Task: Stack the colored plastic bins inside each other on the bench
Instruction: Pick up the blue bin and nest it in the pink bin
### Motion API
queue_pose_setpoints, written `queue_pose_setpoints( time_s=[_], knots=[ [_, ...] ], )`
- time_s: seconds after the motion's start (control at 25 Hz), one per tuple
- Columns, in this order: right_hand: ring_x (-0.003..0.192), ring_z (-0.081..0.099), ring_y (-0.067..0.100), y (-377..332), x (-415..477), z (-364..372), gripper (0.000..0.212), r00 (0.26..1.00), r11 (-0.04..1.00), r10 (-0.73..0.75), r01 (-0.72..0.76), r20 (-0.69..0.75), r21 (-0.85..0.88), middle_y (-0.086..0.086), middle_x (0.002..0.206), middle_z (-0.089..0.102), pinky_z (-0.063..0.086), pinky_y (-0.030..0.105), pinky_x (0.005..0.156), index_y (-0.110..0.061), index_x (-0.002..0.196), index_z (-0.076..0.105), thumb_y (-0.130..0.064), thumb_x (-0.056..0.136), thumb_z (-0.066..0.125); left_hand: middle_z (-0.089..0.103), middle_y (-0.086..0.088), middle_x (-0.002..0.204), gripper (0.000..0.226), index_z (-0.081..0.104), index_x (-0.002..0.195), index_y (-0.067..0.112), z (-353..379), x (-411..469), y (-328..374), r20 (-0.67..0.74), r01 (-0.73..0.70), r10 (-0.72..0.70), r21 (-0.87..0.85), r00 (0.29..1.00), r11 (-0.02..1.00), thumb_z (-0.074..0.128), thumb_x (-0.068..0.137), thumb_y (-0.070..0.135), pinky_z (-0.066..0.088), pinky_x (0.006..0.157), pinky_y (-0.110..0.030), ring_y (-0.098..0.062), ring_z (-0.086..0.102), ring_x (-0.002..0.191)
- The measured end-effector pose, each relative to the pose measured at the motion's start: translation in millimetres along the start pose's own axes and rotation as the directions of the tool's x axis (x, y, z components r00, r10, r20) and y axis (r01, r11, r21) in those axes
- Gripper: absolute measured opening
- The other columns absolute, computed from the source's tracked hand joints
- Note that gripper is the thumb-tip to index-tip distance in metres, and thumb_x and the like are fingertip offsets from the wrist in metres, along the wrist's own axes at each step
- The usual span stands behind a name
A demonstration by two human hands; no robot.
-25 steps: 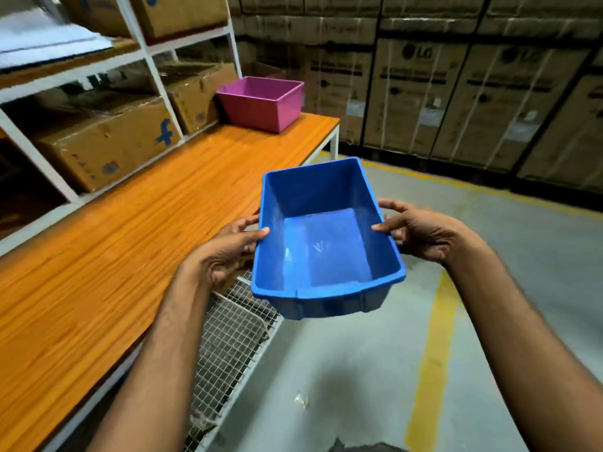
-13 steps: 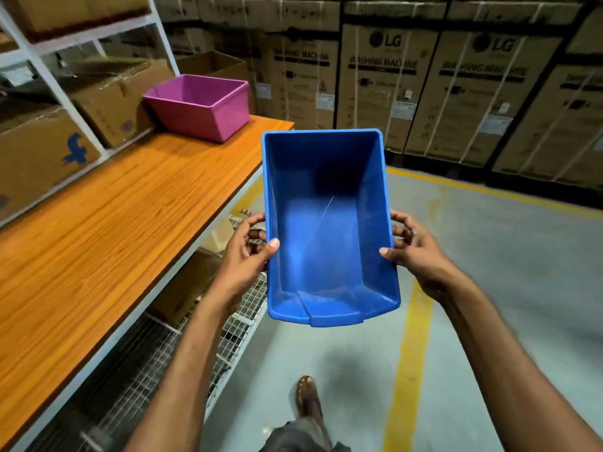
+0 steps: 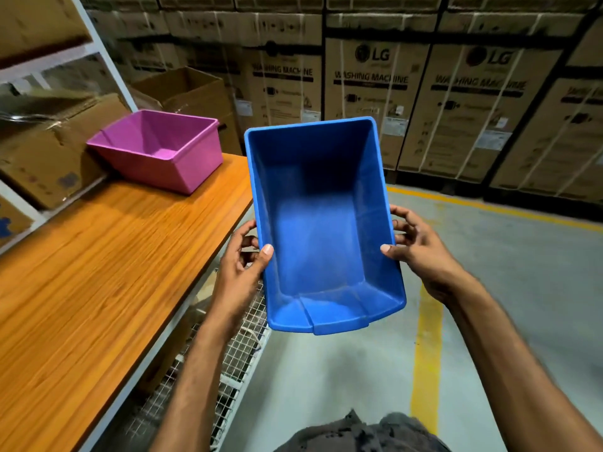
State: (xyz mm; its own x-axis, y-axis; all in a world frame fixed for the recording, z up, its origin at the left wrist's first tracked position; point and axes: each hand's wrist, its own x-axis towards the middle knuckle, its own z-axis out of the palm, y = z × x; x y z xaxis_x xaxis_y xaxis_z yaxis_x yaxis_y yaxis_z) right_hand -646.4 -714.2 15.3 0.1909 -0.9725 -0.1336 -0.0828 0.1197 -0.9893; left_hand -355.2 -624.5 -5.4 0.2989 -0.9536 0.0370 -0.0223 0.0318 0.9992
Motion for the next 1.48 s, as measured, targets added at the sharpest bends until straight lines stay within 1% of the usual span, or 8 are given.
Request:
queue_pose_setpoints(
  time_s=[0.12, 0.28, 0.4, 0.52, 0.72, 0.88, 1.2, 1.48],
  knots=[
    [0.091, 0.058, 0.019, -7, 57, -7, 0.071, 0.998, 1.000, 0.008, -0.009, 0.058, 0.020, 0.008, 0.109, 0.054, 0.057, 0.029, 0.083, -0.028, 0.134, 0.059, 0.023, 0.085, 0.057, 0.066, 0.007, 0.114, 0.053, 0.053, 0.141, 0.036, 12, 40, -2, -0.045, 0.012, -0.014, -0.036, 0.999, 0.999, 0.069, 0.091, 0.026, 0.055, 0.091, -0.033, -0.004, 0.066, 0.106],
    [0.095, 0.054, 0.023, -15, 152, -19, 0.070, 0.984, 1.000, -0.012, 0.011, 0.180, 0.007, 0.007, 0.110, 0.054, 0.055, 0.034, 0.088, -0.029, 0.134, 0.058, 0.022, 0.086, 0.058, 0.064, 0.000, 0.127, 0.050, 0.053, 0.141, 0.036, 34, 100, -10, -0.145, -0.033, 0.030, -0.016, 0.989, 0.999, 0.068, 0.096, 0.023, 0.051, 0.102, -0.044, -0.017, 0.063, 0.120],
    [0.096, 0.051, 0.022, -31, 227, -31, 0.071, 0.955, 0.997, -0.067, 0.078, 0.290, -0.024, 0.008, 0.114, 0.053, 0.057, 0.025, 0.084, -0.029, 0.137, 0.057, 0.020, 0.086, 0.061, 0.060, -0.004, 0.120, 0.053, 0.050, 0.145, 0.024, 59, 147, -8, -0.253, -0.079, 0.067, -0.036, 0.965, 0.996, 0.064, 0.094, 0.016, 0.054, 0.092, -0.033, -0.013, 0.059, 0.107],
    [0.096, 0.049, 0.022, -60, 292, -35, 0.071, 0.902, 0.988, -0.121, 0.148, 0.414, -0.034, 0.008, 0.115, 0.053, 0.055, 0.024, 0.085, -0.030, 0.136, 0.058, 0.019, 0.085, 0.064, 0.057, -0.005, 0.116, 0.050, 0.049, 0.144, 0.018, 80, 183, 8, -0.372, -0.115, 0.092, -0.039, 0.924, 0.993, 0.059, 0.097, 0.006, 0.056, 0.078, -0.020, -0.011, 0.055, 0.102],
    [0.096, 0.051, 0.016, -108, 374, -14, 0.076, 0.772, 0.960, -0.228, 0.278, 0.593, 0.007, -0.003, 0.109, 0.058, 0.054, 0.027, 0.090, -0.043, 0.128, 0.060, 0.017, 0.083, 0.067, 0.065, 0.009, 0.125, 0.052, 0.050, 0.143, 0.024, 85, 217, 38, -0.516, -0.198, 0.176, 0.012, 0.838, 0.980, 0.064, 0.094, 0.013, 0.058, 0.082, -0.027, -0.012, 0.058, 0.110],
    [0.101, 0.053, 0.020, -135, 418, 27, 0.074, 0.668, 0.951, -0.276, 0.294, 0.691, 0.096, 0.001, 0.116, 0.062, 0.054, 0.042, 0.099, -0.037, 0.135, 0.059, 0.016, 0.084, 0.068, 0.065, 0.007, 0.124, 0.055, 0.050, 0.143, 0.021, 67, 235, 65, -0.603, -0.265, 0.273, 0.103, 0.750, 0.959, 0.064, 0.091, 0.014, 0.056, 0.075, -0.020, -0.008, 0.059, 0.103],
    [0.104, 0.056, 0.022, -196, 462, 146, 0.074, 0.519, 0.920, -0.367, 0.323, 0.772, 0.221, 0.022, 0.134, 0.059, 0.058, 0.040, 0.092, -0.039, 0.134, 0.058, 0.016, 0.084, 0.065, 0.066, 0.013, 0.129, 0.053, 0.051, 0.141, 0.029, -6, 263, 113, -0.681, -0.313, 0.394, 0.247, 0.617, 0.917, 0.065, 0.092, 0.016, 0.058, 0.082, -0.028, -0.014, 0.061, 0.119],
    [0.100, 0.057, 0.019, -236, 520, 265, 0.069, 0.433, 0.908, -0.379, 0.345, 0.818, 0.238, 0.024, 0.130, 0.057, 0.057, 0.041, 0.096, -0.046, 0.122, 0.061, 0.009, 0.082, 0.068, 0.068, 0.012, 0.118, 0.046, 0.051, 0.141, 0.022, -95, 323, 142, -0.764, -0.208, 0.415, 0.359, 0.495, 0.910, 0.063, 0.098, 0.010, 0.057, 0.073, -0.021, -0.004, 0.067, 0.104]
  ],
)
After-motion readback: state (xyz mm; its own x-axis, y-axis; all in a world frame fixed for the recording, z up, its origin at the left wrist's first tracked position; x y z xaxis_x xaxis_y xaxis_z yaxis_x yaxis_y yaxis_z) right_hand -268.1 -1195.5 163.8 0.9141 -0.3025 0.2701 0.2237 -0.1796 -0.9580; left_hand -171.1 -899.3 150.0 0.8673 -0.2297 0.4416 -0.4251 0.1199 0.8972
